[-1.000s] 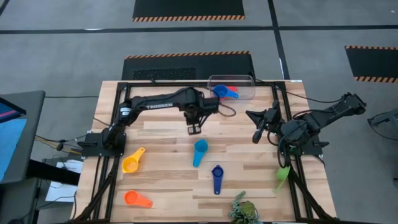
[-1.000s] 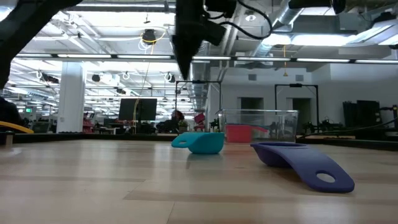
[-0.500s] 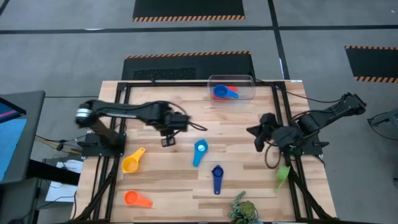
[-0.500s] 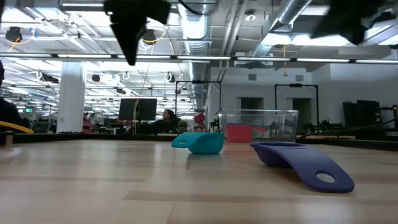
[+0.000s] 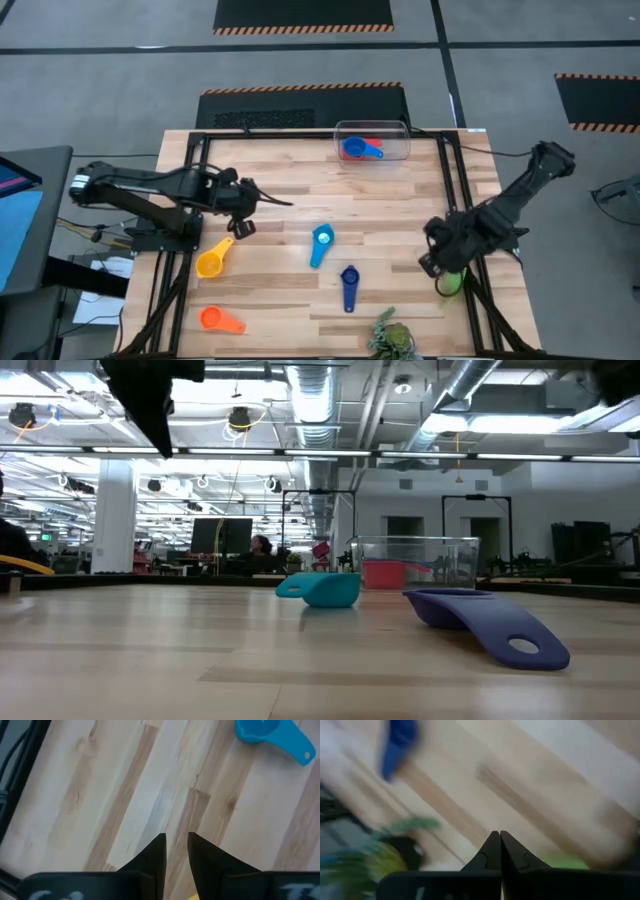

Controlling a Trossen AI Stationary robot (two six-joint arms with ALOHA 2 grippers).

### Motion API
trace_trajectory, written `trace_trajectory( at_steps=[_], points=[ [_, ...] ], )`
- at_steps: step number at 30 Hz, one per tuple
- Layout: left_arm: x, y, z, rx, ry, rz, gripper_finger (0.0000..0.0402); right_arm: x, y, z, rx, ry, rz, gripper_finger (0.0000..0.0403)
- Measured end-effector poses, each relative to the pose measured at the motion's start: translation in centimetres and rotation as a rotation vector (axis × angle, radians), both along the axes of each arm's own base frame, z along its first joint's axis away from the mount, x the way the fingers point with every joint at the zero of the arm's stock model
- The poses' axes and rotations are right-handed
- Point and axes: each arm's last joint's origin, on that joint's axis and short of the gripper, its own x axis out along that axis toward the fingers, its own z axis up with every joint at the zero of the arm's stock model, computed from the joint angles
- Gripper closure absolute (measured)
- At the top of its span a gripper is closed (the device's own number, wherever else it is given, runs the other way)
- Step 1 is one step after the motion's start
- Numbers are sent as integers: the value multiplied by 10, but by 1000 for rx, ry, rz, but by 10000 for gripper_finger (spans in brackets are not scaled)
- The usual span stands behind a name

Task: Nest measuring cups in basket
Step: Move the green measuring cups towards the center of the table

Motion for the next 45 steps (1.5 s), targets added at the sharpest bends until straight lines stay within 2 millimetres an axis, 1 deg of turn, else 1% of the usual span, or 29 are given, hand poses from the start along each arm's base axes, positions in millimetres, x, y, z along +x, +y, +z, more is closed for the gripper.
trace_trajectory(
  at_steps=[5, 8, 10, 13, 18, 21, 28, 33, 37, 42, 45],
  points=[
    [-1, -4, 3, 20, -33, -36, 336, -10, 21, 17, -89, 316, -63, 398],
    [-1, -5, 4, 45, -35, -40, 336, -13, 36, 25, -121, 444, -70, 399],
    [-1, -6, 4, 52, -37, -41, 336, -14, 47, 20, -111, 520, -58, 399],
    [-1, -7, 4, 55, -39, -50, 336, -13, 62, 10, -114, 579, -40, 399],
    [2, -10, 5, 54, -73, -66, 336, -13, 76, -2, -131, 659, -25, 399],
    [4, -11, 6, 51, -101, -71, 336, -12, 78, -8, -113, 675, -22, 399],
    [7, -14, 7, 47, -129, -79, 336, -8, 70, -39, -87, 691, -19, 400],
    [3, -13, 6, 52, -87, -77, 336, -12, 72, -48, -68, 702, -2, 400],
    [1, -13, 5, 52, -70, -66, 336, -13, 75, -57, -38, 676, 16, 400],
    [1, -13, 5, 61, -73, -59, 336, -18, 67, -73, -89, 706, 7, 400],
    [1, -13, 5, 60, -74, -58, 336, -14, 59, -85, -101, 668, 8, 400]
  ],
)
